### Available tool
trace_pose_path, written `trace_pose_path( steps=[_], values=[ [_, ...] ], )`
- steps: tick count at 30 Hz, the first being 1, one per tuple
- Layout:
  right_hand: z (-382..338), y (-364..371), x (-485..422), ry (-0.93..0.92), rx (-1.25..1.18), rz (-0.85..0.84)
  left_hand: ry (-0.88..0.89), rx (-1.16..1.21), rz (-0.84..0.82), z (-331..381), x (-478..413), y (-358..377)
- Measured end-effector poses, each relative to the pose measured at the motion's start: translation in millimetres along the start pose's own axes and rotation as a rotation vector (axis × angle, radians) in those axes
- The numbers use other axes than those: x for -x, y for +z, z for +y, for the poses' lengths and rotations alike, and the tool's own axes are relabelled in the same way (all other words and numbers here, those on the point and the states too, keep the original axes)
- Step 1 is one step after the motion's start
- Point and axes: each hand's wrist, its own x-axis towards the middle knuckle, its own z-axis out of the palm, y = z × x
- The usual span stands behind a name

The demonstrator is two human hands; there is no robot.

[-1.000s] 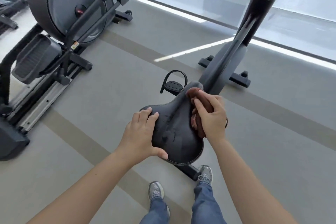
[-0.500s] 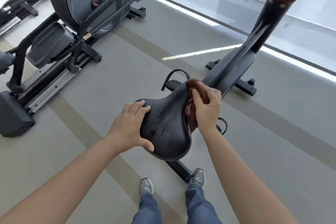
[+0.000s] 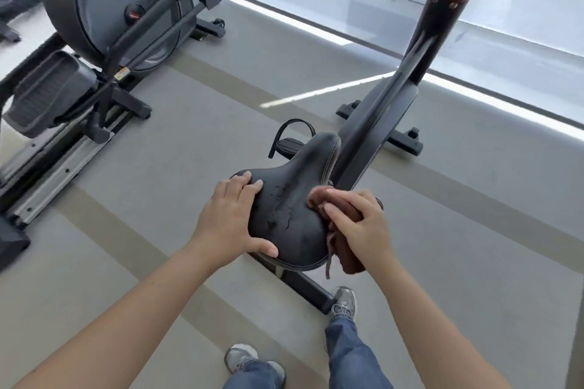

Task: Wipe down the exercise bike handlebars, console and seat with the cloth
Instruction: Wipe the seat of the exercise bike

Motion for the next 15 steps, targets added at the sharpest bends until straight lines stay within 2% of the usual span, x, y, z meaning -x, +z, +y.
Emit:
trace_pose_path(
  steps=[4,6,8,12,15],
  values=[
    [-11,13,-37,0.034,-0.025,0.121,0.032,-0.016,0.013,-2,-2,3],
    [-12,15,-17,0.061,0.001,0.143,0.06,-0.05,0.027,-4,-4,5],
    [-12,17,15,0.089,0.02,0.237,0.088,-0.096,0.049,-5,-6,6],
    [-11,60,83,0.201,-0.083,0.659,0.131,-0.173,0.065,-6,-7,6],
    [-20,101,91,0.301,-0.199,0.964,0.163,-0.195,0.076,-7,-7,4]
  ],
)
